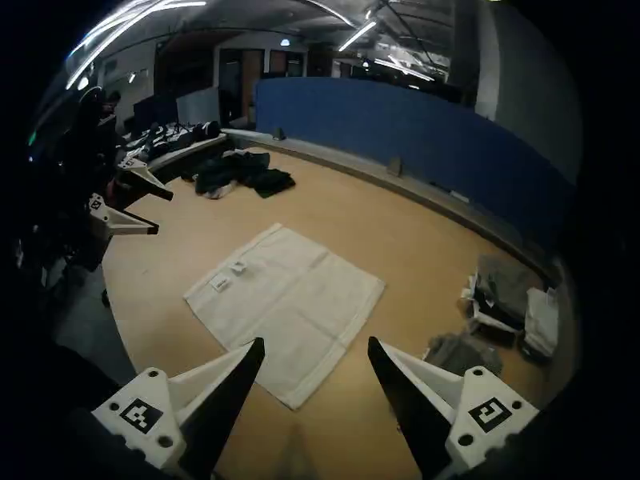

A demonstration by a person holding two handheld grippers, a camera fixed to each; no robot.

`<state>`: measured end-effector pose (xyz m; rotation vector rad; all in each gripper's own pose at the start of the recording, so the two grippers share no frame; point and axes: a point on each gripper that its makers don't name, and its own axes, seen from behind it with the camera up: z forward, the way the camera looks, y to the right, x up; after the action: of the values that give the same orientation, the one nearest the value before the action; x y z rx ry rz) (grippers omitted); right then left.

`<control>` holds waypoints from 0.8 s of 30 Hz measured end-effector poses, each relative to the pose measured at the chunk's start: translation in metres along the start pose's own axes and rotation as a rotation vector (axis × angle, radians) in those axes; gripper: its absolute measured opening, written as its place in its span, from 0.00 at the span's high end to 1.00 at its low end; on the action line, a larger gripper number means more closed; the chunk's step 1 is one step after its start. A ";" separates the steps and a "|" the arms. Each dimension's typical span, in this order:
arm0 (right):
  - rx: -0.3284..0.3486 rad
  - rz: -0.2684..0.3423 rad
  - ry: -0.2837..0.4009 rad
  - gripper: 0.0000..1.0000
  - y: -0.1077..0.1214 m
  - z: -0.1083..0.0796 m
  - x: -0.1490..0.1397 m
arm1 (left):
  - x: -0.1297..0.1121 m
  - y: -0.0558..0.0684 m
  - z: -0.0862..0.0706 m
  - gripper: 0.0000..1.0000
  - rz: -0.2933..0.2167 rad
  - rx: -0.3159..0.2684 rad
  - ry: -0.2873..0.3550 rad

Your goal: Fold towel

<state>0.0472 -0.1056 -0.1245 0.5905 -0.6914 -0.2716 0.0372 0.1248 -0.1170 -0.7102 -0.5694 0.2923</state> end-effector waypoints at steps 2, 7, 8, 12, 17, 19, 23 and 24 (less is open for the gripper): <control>-0.002 0.004 0.006 0.00 -0.001 0.006 -0.007 | -0.010 0.005 0.006 0.03 0.010 -0.009 -0.012; -0.002 0.024 -0.003 0.00 -0.005 0.022 -0.028 | -0.036 0.014 0.021 0.03 0.002 -0.014 -0.044; -0.001 0.029 -0.009 0.00 -0.006 0.025 -0.033 | -0.042 0.015 0.024 0.03 -0.005 -0.013 -0.051; 0.005 0.036 -0.030 0.00 -0.012 0.035 -0.049 | -0.061 0.020 0.035 0.03 -0.039 -0.022 -0.065; 0.007 0.036 -0.057 0.00 -0.017 0.049 -0.069 | -0.083 0.028 0.048 0.04 -0.066 -0.039 -0.087; 0.012 0.045 -0.068 0.00 -0.020 0.054 -0.077 | -0.090 0.032 0.052 0.04 -0.066 -0.053 -0.096; 0.022 0.071 -0.085 0.00 -0.025 0.062 -0.091 | -0.103 0.040 0.058 0.03 -0.055 -0.078 -0.117; 0.024 0.077 -0.089 0.00 -0.026 0.064 -0.094 | -0.105 0.042 0.059 0.03 -0.052 -0.082 -0.122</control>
<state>-0.0662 -0.1134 -0.1487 0.5756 -0.8022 -0.2188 -0.0855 0.1407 -0.1502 -0.7586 -0.7183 0.2661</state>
